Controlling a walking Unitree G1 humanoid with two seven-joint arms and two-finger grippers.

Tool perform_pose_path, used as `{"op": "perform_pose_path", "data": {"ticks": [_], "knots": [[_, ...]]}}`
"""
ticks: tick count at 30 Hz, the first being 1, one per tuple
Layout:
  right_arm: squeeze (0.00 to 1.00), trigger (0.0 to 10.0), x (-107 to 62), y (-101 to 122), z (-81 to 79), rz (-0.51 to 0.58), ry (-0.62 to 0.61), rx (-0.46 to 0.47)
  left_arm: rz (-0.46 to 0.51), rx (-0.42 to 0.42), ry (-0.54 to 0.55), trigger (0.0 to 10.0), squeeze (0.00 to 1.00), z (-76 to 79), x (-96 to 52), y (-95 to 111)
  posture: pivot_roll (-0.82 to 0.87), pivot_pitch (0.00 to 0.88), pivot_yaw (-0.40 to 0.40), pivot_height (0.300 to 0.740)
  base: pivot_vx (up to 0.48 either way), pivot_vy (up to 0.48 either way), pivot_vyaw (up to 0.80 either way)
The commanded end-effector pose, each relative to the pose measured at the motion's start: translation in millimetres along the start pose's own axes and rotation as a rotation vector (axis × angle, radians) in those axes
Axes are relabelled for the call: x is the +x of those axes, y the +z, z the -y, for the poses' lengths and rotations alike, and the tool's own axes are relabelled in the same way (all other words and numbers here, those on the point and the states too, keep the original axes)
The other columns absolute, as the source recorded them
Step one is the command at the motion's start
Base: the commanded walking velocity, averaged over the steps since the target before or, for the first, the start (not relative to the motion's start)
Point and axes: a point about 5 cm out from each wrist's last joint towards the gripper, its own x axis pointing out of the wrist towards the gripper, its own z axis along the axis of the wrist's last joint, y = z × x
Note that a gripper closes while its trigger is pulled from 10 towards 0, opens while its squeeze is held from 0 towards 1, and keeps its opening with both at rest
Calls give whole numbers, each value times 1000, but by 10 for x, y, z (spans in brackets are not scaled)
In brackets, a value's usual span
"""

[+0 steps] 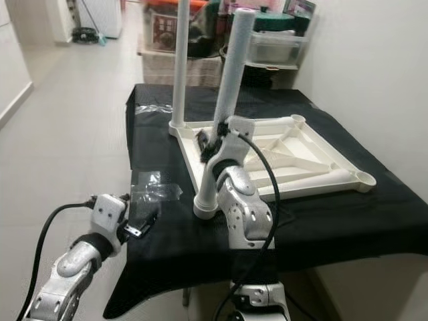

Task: Building children table

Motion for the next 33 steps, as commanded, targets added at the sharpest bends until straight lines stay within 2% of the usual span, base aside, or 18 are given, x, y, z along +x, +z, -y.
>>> {"op": "perform_pose_path", "data": {"ticks": [1,6,7,8,9,15,16,17,19,20,21,24,25,27,28,29,30,33], "knots": [[0,10000,70,290,-29,30,193,-20,-2,2,-7,10000,0,-2,12,-5,62,0,-95,740,0,0,0],[0,10000,-39,528,5,58,409,-153,0,-1,-9,10000,0,18,25,-8,59,0,-98,740,0,0,0],[0,8941,-41,518,31,37,439,-213,1,-1,-11,10000,0,23,28,-8,59,0,-98,740,0,0,0],[0,8941,-36,498,52,20,447,-249,1,-1,-11,10000,0,26,30,-9,59,0,-98,740,0,0,0],[0,0,-27,431,75,-19,461,-262,2,-2,-11,10000,0,27,30,-6,69,0,-108,740,0,0,0],[0,0,62,29,222,-235,314,-248,2,-1,-3,10000,0,9,0,-9,81,0,-112,740,0,0,0],[0,0,139,10,375,-209,78,-209,0,-1,-3,10000,0,8,-11,-16,81,0,-111,740,0,0,0],[0,0,139,10,375,-209,78,-209,0,-1,-3,10000,0,8,-11,-16,81,0,-111,740,0,0,0],[0,0,76,-110,716,-153,-484,-130,-4,-1,-8,10000,0,20,-19,-26,70,0,-102,740,0,0,0],[0,0,76,-110,716,-153,-484,-130,-4,-1,-8,10000,0,20,-19,-26,70,0,-102,740,0,0,0],[0,0,-20,-219,756,-144,-654,-108,-3,-2,-13,10000,0,32,-10,-21,70,0,-102,740,0,0,0],[0,0,-108,-364,652,-155,-710,-94,1,-2,-17,10000,0,40,9,-7,75,0,-101,740,0,0,0],[0,1490,-108,-426,549,-182,-683,-89,2,-1,-16,10000,0,37,15,-2,75,0,-101,740,0,0,0],[0,1490,-108,-426,549,-182,-683,-89,2,-1,-16,10000,0,37,15,-2,75,0,-101,740,0,0,0],[0,10000,-78,-451,409,-174,-599,-67,3,-1,-15,10000,0,33,17,0,75,0,-101,740,0,0,0],[0,10000,-62,-397,295,-109,-509,-53,3,0,-15,10000,0,29,15,-2,65,0,-94,740,0,0,0],[1000,10000,-25,-329,214,-72,-399,-33,2,0,-17,10000,0,28,13,-5,62,0,-96,740,0,0,0],[1000,10000,43,-180,158,-33,-248,-36,1,-1,-17,10000,0,29,10,-10,61,0,-98,740,0,0,0]]}}
